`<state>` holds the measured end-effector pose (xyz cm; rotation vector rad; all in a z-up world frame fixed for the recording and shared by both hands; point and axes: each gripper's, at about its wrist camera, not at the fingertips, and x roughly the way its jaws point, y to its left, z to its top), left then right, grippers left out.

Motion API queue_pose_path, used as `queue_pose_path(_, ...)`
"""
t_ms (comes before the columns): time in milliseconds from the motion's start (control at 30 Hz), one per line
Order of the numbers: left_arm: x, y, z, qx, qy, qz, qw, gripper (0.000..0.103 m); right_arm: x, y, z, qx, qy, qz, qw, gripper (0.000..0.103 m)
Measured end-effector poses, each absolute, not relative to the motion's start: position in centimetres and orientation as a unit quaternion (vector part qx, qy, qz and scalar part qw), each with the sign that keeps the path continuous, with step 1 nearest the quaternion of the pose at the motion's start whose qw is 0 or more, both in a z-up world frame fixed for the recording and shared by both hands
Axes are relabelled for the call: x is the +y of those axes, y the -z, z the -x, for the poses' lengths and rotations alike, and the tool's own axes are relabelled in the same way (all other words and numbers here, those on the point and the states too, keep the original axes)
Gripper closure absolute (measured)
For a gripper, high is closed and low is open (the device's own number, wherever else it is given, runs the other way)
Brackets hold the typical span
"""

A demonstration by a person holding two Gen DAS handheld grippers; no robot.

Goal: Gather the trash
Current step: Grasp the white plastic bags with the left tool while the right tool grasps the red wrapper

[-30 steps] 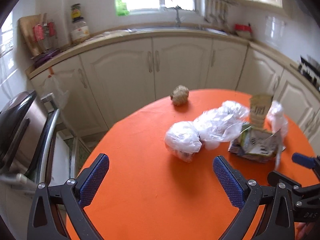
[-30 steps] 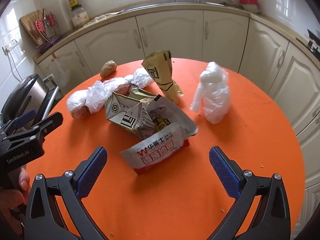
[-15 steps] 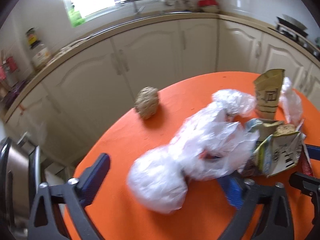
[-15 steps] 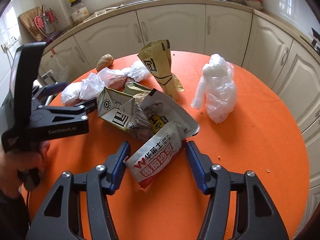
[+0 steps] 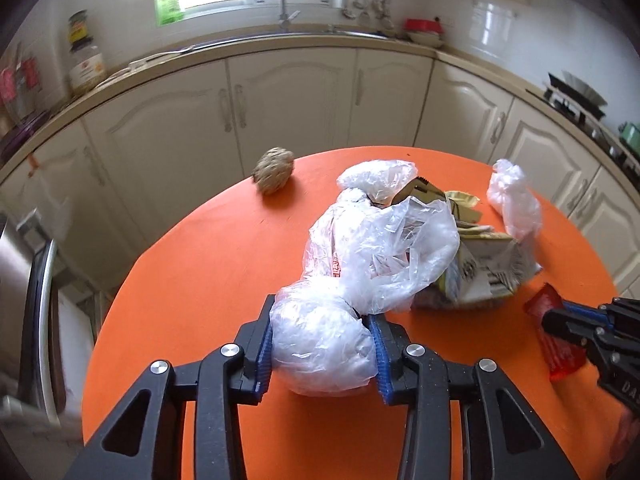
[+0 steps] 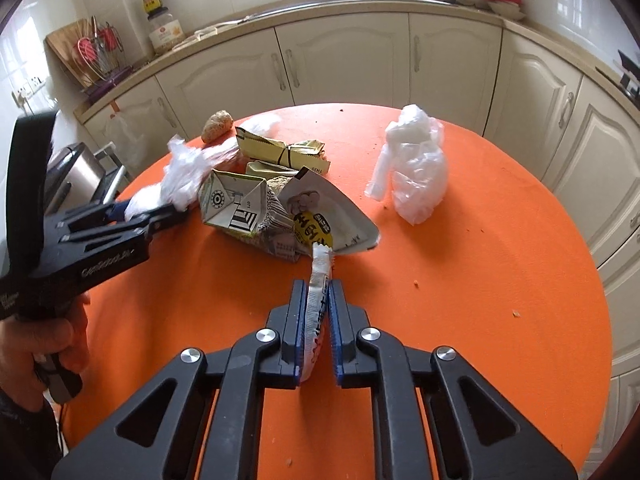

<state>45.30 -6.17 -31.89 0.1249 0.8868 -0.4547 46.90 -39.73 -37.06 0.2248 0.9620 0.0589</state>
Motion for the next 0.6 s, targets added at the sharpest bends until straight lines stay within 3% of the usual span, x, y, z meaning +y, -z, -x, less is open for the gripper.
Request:
queue_pose_path(433, -4.5, 30.9, -40.0, 0.402, 0.198, -0.02, 0.894, 0.067, -40.2, 35.4, -42.7, 0.454, -0.026, -0.109, 0.884, 0.094)
queue_pose_path(600, -4.8, 30.9, -40.5, 0.407, 0.197, -0.01, 0.892, 0.067, -40.4, 36.7, -44.1, 0.465, -0.014, -0.107, 0.879, 0.087)
